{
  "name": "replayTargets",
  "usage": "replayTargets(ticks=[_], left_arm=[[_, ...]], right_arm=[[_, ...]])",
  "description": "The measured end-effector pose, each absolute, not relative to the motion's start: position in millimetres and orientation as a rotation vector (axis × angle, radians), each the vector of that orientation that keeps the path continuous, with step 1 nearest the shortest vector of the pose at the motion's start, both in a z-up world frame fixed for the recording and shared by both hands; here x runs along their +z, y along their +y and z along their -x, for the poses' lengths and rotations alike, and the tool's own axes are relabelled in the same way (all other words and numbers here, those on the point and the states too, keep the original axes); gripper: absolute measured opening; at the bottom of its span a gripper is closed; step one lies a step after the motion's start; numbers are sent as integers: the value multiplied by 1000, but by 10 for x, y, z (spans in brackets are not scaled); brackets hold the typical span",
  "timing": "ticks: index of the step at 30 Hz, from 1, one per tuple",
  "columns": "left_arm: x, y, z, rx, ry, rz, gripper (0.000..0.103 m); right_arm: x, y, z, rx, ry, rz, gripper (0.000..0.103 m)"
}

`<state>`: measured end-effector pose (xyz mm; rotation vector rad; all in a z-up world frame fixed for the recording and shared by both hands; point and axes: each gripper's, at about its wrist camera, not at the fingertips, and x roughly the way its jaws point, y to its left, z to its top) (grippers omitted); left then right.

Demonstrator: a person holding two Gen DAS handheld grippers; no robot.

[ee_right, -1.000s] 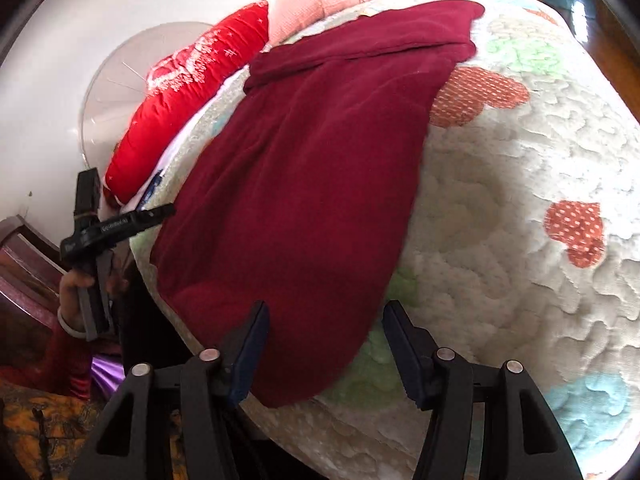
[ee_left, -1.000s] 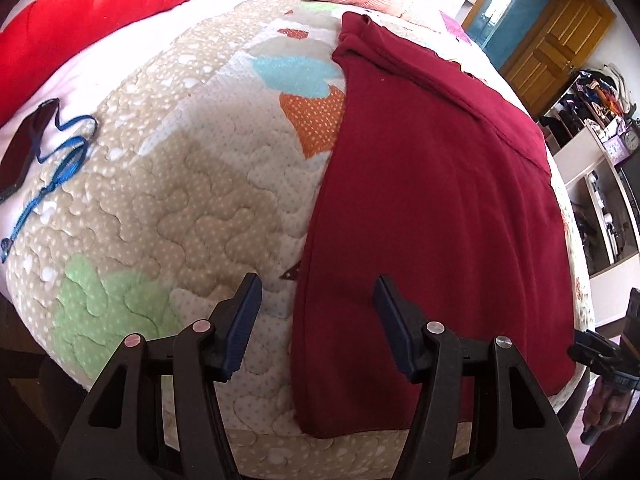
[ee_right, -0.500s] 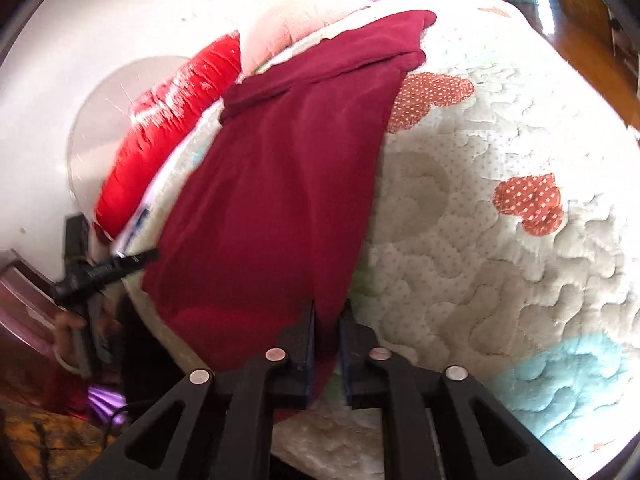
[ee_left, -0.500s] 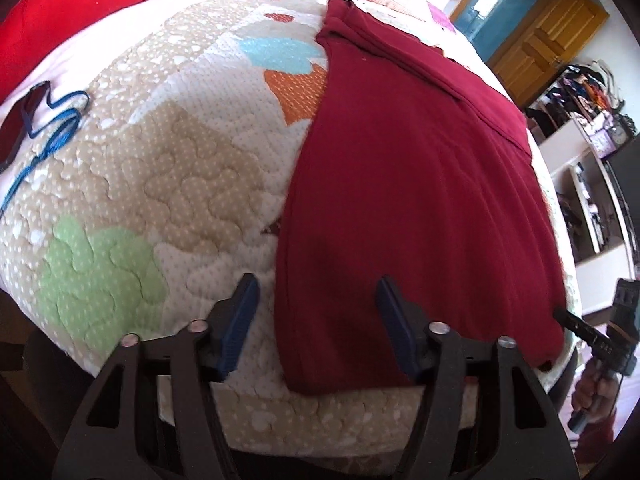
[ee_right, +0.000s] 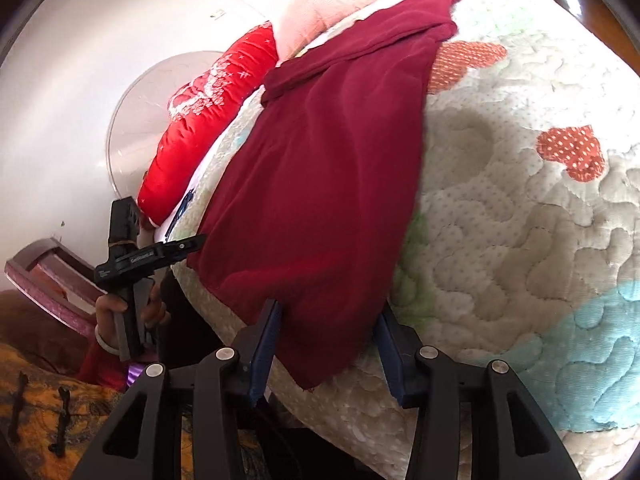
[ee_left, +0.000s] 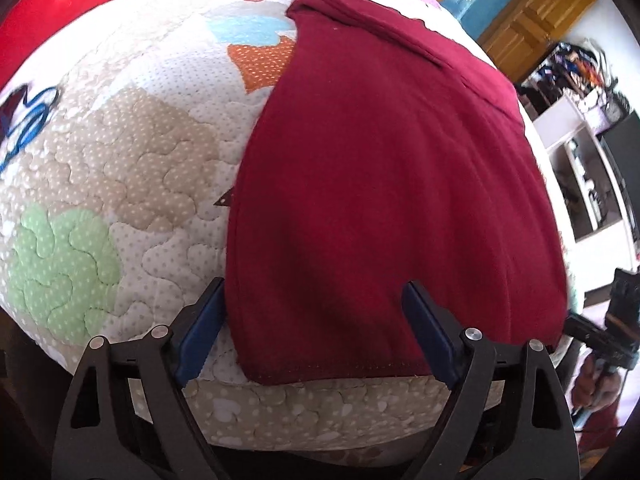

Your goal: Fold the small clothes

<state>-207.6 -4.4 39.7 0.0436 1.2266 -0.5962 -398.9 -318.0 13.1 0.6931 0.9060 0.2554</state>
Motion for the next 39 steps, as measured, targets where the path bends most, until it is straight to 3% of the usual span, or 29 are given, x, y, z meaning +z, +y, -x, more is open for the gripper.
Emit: replayTargets(ticks=[11, 12, 14, 15, 16, 18, 30, 39], left_arm=[[363, -95, 2084, -601, 1207, -74, 87], [360, -105, 2105, -598, 1199, -84, 84], [378, -126, 2151, -596, 1178, -108, 61], [396, -121, 2157, -611, 1173, -106, 42], [416, -108, 2156, -637, 1178, -86, 28], [459, -85, 2129, -651, 1184, -66, 13], [1158, -279, 1610, -772, 1030, 112, 10], [1563, -946, 502, -760, 894, 149, 9]], right_arm=[[74, -3105, 3996, 342, 879, -716, 46], [75, -3085, 3986, 348, 877, -713, 42], [84, -3023, 3944, 376, 889, -694, 26], [71, -3014, 3929, 397, 894, -708, 17], [59, -2996, 3904, 417, 895, -729, 16], [55, -2984, 3864, 432, 891, -749, 15], [881, -3536, 3409, 424, 533, -748, 9], [1274, -4162, 2489, 210, 415, -632, 9]])
